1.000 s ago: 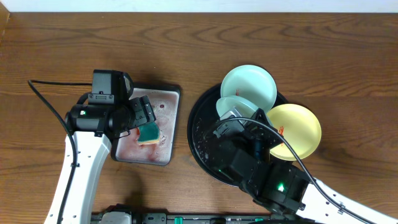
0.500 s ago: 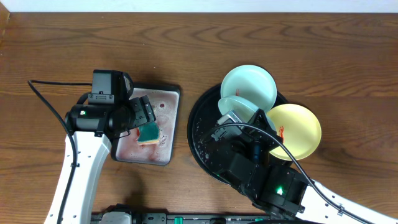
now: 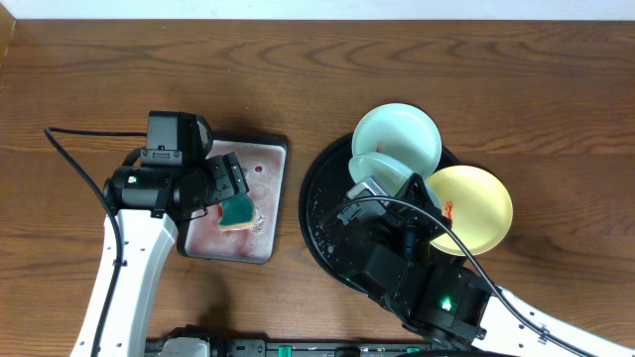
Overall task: Clean dirty plates on tray and stack at the side
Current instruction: 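Tilt the green plate up on its edge with the right gripper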
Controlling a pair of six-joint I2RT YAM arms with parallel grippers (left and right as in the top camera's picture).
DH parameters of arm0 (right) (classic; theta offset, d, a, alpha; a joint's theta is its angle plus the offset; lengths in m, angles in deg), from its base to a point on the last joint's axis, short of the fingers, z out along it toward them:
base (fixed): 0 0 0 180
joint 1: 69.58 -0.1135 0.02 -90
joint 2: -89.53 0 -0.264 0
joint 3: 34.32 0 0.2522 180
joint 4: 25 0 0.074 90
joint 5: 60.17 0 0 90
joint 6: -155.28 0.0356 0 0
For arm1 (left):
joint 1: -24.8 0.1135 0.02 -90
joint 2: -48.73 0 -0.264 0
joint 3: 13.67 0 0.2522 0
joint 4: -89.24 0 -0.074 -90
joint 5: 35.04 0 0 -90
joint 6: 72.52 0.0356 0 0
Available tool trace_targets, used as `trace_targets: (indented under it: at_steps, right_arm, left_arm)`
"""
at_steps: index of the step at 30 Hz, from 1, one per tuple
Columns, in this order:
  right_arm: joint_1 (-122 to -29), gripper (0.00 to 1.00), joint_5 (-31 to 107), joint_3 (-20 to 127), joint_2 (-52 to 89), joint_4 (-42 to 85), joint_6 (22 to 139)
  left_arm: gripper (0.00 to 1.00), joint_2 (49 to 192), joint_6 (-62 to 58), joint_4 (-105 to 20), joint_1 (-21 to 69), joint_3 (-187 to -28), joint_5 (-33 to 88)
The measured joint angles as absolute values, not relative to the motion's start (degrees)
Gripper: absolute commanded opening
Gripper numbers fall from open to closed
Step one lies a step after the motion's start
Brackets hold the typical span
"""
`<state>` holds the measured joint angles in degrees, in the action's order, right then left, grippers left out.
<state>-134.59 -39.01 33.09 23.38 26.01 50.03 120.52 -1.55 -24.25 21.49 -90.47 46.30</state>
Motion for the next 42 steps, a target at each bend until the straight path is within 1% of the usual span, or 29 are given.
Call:
trace_targets:
  at_steps: [28,42]
  right_arm:
    - [-134.57,0.01,-39.29,33.07,23.38,24.72,50.23]
    - [-134.77,0.01,-35.75,33.09,22.94,23.39,52.04]
  left_arm:
    - [0.85,120.52,-1.55,-24.23,21.49,-90.47,46.30]
    - [0.85,120.52,-1.55,-24.25,21.49,-90.47,46.27]
